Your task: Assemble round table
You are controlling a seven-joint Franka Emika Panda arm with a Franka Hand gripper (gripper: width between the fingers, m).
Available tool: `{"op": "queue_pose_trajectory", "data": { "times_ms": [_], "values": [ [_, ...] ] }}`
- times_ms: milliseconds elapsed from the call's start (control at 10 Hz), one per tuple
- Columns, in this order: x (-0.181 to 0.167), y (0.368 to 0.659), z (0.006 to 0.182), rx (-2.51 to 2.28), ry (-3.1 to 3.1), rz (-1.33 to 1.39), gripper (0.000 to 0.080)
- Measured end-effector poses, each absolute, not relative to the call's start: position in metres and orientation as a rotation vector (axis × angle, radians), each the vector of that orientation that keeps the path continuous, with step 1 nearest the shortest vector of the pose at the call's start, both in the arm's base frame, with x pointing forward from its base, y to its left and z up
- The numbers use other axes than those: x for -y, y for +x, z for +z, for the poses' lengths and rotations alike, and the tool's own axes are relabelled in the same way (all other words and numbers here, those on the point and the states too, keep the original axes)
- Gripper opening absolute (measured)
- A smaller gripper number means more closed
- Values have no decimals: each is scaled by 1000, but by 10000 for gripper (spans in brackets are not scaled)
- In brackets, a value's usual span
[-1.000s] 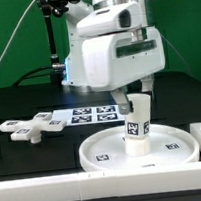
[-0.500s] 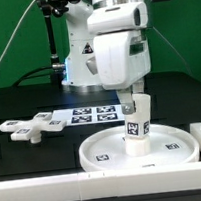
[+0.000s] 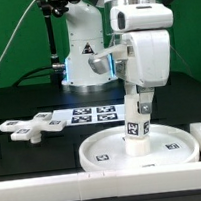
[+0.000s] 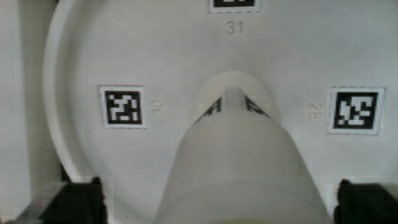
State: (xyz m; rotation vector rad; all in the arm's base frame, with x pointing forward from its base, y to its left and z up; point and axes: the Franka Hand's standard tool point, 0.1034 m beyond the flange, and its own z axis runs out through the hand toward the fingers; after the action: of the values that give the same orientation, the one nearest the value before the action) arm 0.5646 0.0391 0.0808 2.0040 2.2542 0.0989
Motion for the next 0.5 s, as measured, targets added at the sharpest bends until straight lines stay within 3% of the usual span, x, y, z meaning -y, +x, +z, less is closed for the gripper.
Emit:
{"op": "queue_pose_trajectory", "data": {
  "times_ms": [200,300,500],
  "values": [
    [-39,565,80,-2316,1923,84,639],
    [-38,565,79,-2309,1934,83,450],
    [-37,561,77,-2314,1941,67,416]
  ]
}}
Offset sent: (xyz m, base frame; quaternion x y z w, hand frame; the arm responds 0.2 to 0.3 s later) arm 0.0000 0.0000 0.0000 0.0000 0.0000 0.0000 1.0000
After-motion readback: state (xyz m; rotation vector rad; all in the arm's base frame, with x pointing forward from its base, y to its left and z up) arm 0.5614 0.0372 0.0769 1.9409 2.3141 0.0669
